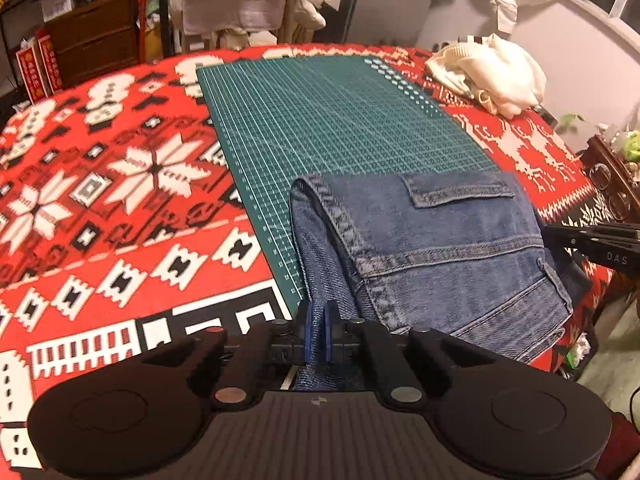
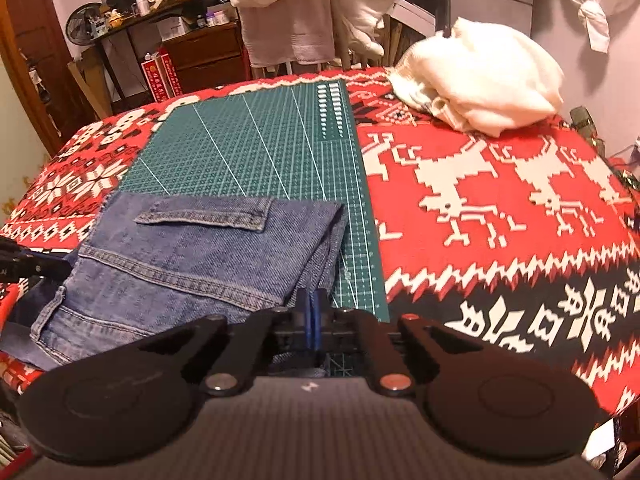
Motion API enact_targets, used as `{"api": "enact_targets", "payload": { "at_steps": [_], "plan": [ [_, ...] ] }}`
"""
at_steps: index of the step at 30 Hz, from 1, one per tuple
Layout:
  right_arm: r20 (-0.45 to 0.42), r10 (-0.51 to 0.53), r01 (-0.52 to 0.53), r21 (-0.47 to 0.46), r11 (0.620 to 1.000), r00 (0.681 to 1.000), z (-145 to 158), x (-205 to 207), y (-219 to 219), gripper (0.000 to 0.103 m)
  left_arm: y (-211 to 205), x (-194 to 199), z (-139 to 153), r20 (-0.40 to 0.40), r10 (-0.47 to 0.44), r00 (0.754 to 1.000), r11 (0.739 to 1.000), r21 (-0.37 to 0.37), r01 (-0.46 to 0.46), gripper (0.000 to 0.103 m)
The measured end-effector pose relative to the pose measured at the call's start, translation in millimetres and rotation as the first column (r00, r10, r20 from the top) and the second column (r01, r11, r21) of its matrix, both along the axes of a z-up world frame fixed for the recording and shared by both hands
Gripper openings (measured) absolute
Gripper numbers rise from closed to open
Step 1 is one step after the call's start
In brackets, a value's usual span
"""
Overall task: Fold clothes
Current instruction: 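Close both grippers on the folded edge of the denim shorts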
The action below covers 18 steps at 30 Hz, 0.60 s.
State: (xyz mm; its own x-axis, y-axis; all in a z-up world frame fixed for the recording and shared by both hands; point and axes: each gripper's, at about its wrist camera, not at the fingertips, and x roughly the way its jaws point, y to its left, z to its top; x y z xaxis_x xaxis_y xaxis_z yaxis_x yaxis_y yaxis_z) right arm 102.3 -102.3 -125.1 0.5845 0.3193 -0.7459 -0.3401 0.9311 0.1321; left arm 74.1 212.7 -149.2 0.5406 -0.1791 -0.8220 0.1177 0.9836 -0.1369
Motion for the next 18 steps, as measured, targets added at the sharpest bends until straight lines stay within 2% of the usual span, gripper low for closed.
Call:
{"api": "enact_targets", "payload": {
  "at_steps": [7,11,15,18],
  "plan": [
    [0.029,0.087,-0.086,-0.014,0.996,0.996,30.0,13.4,15.3,0.001,1.4,-11.8,23.3,0.045,0.109,0.993,0.993,-0.050,-0.106,0.005],
    [-0.013,0.136,-0.136,0.023,0.990,0.991,40.0,36.6,33.7,0.001,15.7,-23.5,33.8,0.064,0.203,0.977,0.977,-0.087,-0.197,0.005],
    [0.033,0.265,-0.265,-0.028,0.964,0.964,59.8,60.0,81.8,0.001,40.1,-37.7,44.5,0.087,0.336,0.938,0.937,-0.137,-0.323,0.005],
    [0.045,0.350,-0.348,-0.045,0.936,0.936,71.6,83.2,126.6,0.001,60.5,-51.3,50.2,0.100,0.459,0.883,0.881,-0.181,-0.438,0.005]
  ]
}}
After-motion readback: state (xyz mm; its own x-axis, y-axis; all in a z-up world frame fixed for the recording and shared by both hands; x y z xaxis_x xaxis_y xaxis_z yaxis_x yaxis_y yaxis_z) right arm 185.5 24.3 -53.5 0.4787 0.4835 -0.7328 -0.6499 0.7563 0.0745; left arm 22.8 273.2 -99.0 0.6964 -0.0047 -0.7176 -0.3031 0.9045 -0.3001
